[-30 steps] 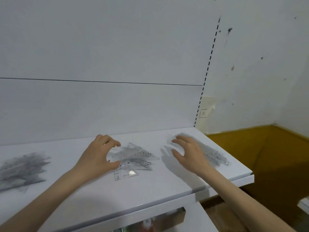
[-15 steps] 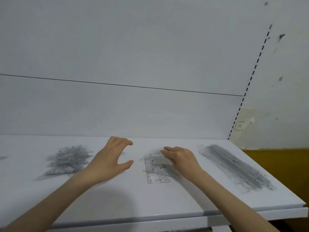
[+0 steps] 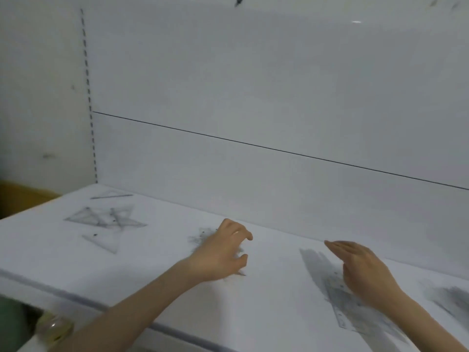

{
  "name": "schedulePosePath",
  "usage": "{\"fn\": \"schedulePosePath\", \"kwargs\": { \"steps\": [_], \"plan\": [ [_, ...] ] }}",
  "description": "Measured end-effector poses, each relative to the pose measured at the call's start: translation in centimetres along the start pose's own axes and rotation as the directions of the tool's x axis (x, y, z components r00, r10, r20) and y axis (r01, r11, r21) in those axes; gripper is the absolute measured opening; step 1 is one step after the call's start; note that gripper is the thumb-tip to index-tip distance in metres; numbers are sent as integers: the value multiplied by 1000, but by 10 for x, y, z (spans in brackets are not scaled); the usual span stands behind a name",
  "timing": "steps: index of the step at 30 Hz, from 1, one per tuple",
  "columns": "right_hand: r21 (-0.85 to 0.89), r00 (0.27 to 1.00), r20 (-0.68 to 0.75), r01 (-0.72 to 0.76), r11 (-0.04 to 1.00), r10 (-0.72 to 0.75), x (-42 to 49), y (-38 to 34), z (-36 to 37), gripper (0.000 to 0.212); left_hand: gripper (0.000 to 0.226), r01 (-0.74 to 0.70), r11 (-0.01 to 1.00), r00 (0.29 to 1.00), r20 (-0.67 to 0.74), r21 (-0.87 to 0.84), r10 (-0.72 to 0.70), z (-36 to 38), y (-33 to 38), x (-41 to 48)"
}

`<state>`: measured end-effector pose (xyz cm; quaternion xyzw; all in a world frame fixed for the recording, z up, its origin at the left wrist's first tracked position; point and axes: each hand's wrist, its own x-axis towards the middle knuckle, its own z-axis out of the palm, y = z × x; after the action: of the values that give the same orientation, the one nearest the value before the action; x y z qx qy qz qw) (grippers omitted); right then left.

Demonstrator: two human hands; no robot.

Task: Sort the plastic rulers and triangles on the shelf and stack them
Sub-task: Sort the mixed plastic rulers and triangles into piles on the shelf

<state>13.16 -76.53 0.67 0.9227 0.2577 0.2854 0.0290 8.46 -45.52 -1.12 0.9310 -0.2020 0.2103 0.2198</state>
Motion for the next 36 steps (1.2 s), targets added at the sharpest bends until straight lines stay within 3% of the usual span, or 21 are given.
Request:
{"fn": "schedulePosePath", "kwargs": {
  "steps": [3, 8, 12, 14, 17, 19, 22, 25, 28, 31, 33, 36],
  "plan": [
    [113, 996, -71, 67, 991, -60, 48, -69, -3, 68, 34, 19, 997, 999, -31, 78, -16, -31, -42, -18],
    [392, 985, -41, 172, 904, -169, 123, -205, 16, 50, 38, 92, 991, 995, -48, 98, -88, -100, -150, -75],
    [499, 959, 146, 141, 855, -243, 173, -306, 39, 41, 48, 326, 940, 945, -38, 100, -324, -158, -243, -127],
    [533, 938, 211, 124, 837, -274, 190, -349, 43, 44, 64, 353, 929, 935, -26, 112, -352, -180, -281, -146],
    [572, 909, 282, 97, 815, -306, 200, -394, 44, 67, 80, 352, 933, 925, 122, 80, -359, -196, -320, -158],
    [549, 910, 253, 144, 824, -328, 197, -409, 44, 81, 83, 348, 936, 902, 257, 49, -348, -196, -334, -158],
    [518, 913, 251, 155, 841, -323, 191, -417, 43, 63, 97, 330, 944, 905, 292, -20, -310, -191, -347, -156],
    [520, 904, 289, 129, 845, -316, 184, -421, 43, 49, 83, 289, 957, 932, 234, -17, -277, -196, -347, -155],
    [535, 913, 238, 160, 830, -330, 174, -424, 43, 33, 77, 199, 978, 945, 250, 71, -210, -202, -341, -154],
    [428, 914, 147, 286, 858, -378, 164, -430, 42, 35, 60, 130, 970, 934, 304, 205, -189, -208, -340, -159],
    [347, 919, 41, 354, 868, -391, 156, -434, 39, 25, 47, 101, 952, 920, 338, 287, -200, -211, -336, -164],
    [201, 904, 24, 413, 888, -426, 145, -441, 33, 6, 30, 48, 903, 915, 345, 426, -212, -213, -325, -170]
  ]
}}
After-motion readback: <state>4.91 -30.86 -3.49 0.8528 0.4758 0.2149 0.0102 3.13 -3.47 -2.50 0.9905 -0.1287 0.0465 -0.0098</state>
